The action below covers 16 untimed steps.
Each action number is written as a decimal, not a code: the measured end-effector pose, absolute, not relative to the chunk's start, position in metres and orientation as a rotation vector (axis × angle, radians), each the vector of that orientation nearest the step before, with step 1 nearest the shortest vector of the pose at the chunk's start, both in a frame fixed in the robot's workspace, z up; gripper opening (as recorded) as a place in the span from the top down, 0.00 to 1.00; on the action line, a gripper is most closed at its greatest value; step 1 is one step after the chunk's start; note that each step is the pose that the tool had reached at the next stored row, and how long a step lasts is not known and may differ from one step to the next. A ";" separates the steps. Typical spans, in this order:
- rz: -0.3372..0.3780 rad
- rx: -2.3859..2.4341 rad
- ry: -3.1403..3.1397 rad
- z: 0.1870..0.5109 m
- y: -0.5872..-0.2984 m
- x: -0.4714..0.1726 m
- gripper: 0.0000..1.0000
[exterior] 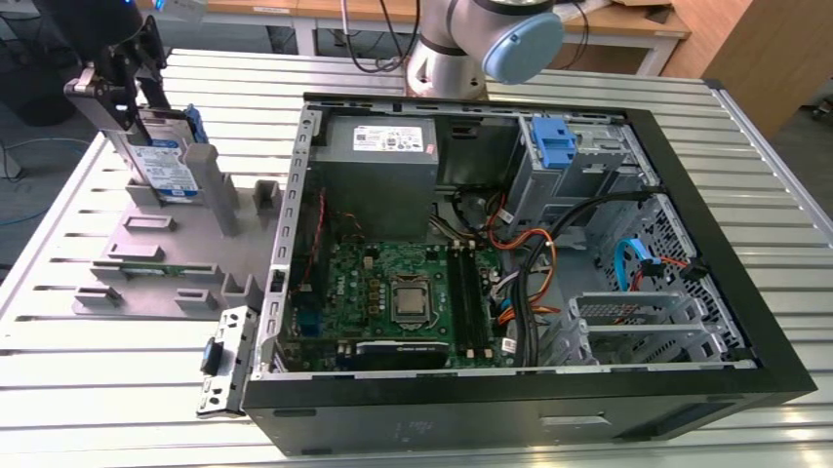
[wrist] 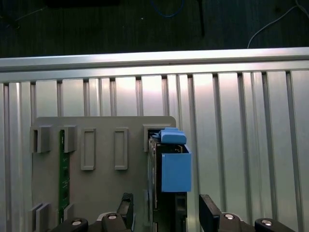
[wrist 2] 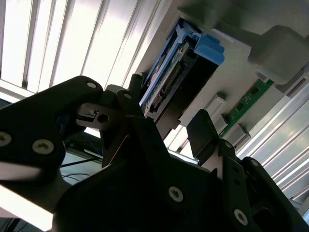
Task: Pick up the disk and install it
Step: 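Pick up the disk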
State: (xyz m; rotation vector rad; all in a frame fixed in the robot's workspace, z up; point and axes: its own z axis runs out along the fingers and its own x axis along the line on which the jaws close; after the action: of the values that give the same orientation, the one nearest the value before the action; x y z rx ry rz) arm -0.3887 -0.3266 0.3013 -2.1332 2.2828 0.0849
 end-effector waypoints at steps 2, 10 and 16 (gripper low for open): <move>0.085 -2.133 2.283 0.301 -0.327 -0.389 0.36; 0.085 -2.133 2.283 0.301 -0.327 -0.389 0.44; 0.085 -2.133 2.283 0.301 -0.327 -0.389 0.52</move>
State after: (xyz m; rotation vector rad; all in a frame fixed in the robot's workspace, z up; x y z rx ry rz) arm -0.3887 -0.3266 0.3011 -2.1332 2.2828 0.0849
